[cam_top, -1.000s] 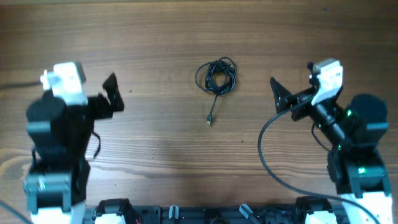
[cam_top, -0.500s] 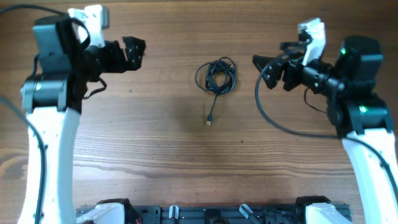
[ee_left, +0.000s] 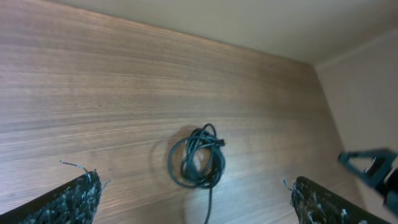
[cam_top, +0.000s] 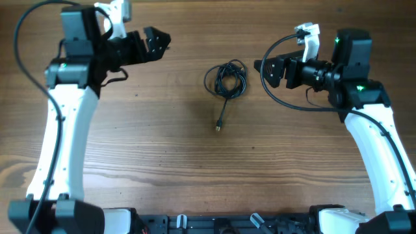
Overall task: Untangle cables
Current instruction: 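Raise both arms and move grippers toward the black cable coil, then lower the left gripper onto the black cable coil and close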
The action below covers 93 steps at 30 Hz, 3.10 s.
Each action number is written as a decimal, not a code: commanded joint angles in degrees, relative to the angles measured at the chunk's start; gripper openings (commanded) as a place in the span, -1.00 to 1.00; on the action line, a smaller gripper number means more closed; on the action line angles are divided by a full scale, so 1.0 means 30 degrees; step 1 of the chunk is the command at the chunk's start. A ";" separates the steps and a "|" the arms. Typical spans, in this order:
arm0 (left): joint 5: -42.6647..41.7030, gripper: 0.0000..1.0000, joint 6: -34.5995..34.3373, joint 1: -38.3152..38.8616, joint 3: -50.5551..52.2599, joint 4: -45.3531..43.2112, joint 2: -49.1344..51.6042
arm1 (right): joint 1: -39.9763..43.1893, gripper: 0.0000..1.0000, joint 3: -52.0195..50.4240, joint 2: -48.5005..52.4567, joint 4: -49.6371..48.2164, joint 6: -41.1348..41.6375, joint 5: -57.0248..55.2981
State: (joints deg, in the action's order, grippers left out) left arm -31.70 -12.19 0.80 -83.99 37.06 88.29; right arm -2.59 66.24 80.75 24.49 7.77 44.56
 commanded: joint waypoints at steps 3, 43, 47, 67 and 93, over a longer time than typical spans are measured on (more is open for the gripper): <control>0.3257 1.00 -0.2499 0.2433 -0.0291 -0.1763 0.2463 | -0.0015 1.00 0.0452 0.0182 0.0015 0.0532 0.0525; 0.4605 1.00 -0.5042 0.6411 -0.0291 -0.6790 0.7439 | -0.0029 0.99 0.0386 0.0182 0.3031 0.0452 -0.2076; 0.4619 1.00 -0.5042 0.6411 -0.0291 -0.7759 0.7898 | -0.0029 0.99 0.0386 0.0182 0.3031 0.0452 -0.2084; 0.7978 0.97 -0.5107 0.6739 -0.0291 -0.8888 0.9843 | -0.0029 0.99 0.0386 0.0182 0.3082 0.0459 -0.2244; 0.7970 0.42 -0.2499 0.7446 -0.0066 -0.5530 1.1191 | -0.0029 0.99 0.0379 0.0182 0.3155 0.0911 -0.2594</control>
State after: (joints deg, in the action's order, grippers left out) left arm -8.36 -23.22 23.24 -84.12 20.47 121.32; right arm -2.59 66.24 80.90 33.89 10.09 37.39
